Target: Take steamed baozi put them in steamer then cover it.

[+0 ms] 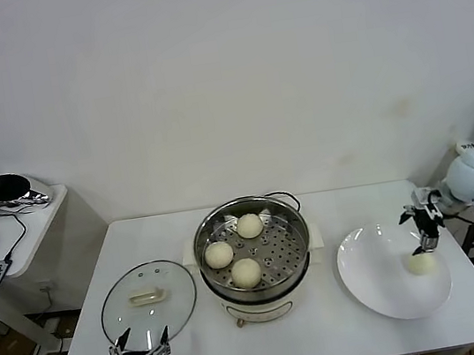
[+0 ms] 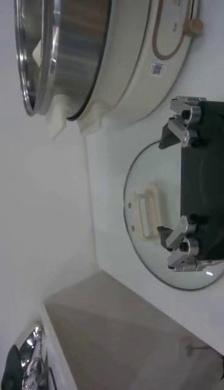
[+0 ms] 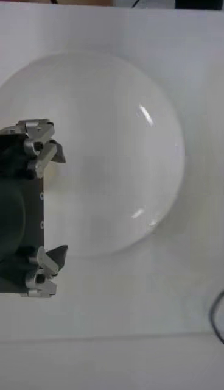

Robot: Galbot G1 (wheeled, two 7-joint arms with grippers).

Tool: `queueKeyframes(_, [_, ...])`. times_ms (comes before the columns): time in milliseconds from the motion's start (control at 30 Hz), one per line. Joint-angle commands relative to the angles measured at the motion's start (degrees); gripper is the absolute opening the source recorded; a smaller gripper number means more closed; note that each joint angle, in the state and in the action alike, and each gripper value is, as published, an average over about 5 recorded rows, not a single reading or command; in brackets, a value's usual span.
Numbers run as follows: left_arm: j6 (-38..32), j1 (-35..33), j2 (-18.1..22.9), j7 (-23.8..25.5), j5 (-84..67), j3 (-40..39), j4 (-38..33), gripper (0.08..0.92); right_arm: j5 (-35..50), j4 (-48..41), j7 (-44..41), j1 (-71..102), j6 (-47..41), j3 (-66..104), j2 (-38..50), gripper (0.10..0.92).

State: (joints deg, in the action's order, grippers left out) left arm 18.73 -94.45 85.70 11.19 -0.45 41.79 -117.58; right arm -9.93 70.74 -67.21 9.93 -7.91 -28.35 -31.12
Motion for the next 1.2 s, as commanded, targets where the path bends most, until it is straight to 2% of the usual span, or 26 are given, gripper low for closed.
queueKeyframes(33, [0.0, 0.0, 0.0, 0.0, 0.1, -0.2, 0.8, 0.823, -5.0, -4.5, -0.4, 6.8, 1.7, 4.0, -1.1, 0.823])
queueKeyframes(1067, [-0.1, 0.5, -0.3, 0.9, 0.4, 0.1, 1.4, 0.823, -8.0, -9.6, 1.4, 7.1, 3.2, 3.7, -5.5, 0.821])
queueKeyframes(1200, [-0.1, 0.6, -0.3, 0.9, 0.4, 0.1, 1.5, 0.823, -7.7, -9.7, 1.6, 6.9, 3.1, 3.7, -5.7, 0.756])
